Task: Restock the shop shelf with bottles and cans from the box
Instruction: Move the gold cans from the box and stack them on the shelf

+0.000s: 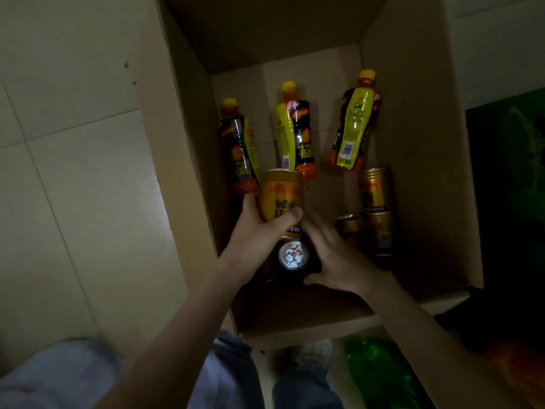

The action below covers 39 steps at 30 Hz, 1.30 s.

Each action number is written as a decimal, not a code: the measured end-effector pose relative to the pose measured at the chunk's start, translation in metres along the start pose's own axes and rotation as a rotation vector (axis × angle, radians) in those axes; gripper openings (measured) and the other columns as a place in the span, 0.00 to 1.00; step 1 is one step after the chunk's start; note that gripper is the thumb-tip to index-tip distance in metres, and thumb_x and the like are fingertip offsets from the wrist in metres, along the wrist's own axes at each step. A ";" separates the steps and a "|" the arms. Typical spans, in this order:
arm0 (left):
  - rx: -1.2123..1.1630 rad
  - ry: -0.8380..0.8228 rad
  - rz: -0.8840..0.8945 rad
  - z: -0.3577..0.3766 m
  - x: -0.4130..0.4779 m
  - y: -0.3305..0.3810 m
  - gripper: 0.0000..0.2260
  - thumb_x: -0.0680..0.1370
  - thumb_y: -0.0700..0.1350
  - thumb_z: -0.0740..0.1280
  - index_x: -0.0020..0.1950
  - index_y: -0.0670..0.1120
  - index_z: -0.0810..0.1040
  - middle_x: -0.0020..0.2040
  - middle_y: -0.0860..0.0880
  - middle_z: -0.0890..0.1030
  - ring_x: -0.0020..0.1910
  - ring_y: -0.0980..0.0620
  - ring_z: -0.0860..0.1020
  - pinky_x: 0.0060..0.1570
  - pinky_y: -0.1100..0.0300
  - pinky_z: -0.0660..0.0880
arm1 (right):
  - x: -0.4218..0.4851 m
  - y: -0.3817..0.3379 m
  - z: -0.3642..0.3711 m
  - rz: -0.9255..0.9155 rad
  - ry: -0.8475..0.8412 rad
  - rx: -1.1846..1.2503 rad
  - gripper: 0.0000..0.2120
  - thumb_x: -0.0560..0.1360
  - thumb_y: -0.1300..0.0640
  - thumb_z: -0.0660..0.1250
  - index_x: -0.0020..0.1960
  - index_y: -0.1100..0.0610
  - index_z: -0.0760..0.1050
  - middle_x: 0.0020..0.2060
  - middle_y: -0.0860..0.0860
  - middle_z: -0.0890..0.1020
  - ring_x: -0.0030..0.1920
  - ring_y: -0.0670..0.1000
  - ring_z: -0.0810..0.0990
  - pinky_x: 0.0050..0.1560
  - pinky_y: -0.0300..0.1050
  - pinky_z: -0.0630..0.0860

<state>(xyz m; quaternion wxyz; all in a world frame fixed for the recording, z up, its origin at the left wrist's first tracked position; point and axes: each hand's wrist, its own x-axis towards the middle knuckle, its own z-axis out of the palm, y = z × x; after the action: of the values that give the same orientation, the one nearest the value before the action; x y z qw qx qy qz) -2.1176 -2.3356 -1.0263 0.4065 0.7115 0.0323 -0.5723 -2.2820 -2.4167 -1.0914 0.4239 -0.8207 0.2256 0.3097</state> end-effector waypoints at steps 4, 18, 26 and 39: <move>0.054 0.136 0.145 -0.023 -0.019 0.011 0.20 0.72 0.51 0.74 0.58 0.58 0.68 0.51 0.54 0.77 0.49 0.56 0.78 0.45 0.62 0.73 | 0.028 -0.011 0.027 -0.090 -0.083 -0.285 0.43 0.73 0.62 0.69 0.78 0.48 0.47 0.78 0.52 0.46 0.77 0.57 0.49 0.69 0.51 0.64; -0.034 0.123 0.197 -0.067 -0.172 0.118 0.23 0.72 0.47 0.74 0.62 0.50 0.68 0.52 0.49 0.79 0.50 0.51 0.79 0.47 0.59 0.77 | -0.134 -0.151 -0.109 0.226 0.378 0.490 0.38 0.69 0.61 0.75 0.71 0.44 0.59 0.64 0.47 0.71 0.64 0.49 0.73 0.56 0.39 0.76; 0.196 -0.262 0.290 -0.052 -0.364 0.260 0.32 0.59 0.59 0.76 0.60 0.57 0.68 0.57 0.47 0.78 0.55 0.49 0.80 0.57 0.49 0.77 | -0.371 -0.303 -0.230 -0.022 0.800 0.944 0.30 0.62 0.60 0.77 0.59 0.45 0.69 0.49 0.33 0.76 0.53 0.39 0.77 0.48 0.34 0.75; 0.640 -0.899 0.553 0.032 -0.699 0.261 0.29 0.71 0.48 0.74 0.67 0.53 0.63 0.55 0.53 0.77 0.47 0.64 0.78 0.43 0.72 0.73 | -0.690 -0.451 -0.132 -0.045 1.379 1.699 0.33 0.67 0.38 0.68 0.68 0.53 0.69 0.60 0.54 0.80 0.57 0.56 0.81 0.53 0.59 0.79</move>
<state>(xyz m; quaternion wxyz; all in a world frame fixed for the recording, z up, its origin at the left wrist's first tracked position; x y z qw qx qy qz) -2.2487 -2.2366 -0.2975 0.2798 0.4695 -0.5012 -0.6709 -2.4422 -2.2097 -0.2992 0.6398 -0.2616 0.5394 -0.4809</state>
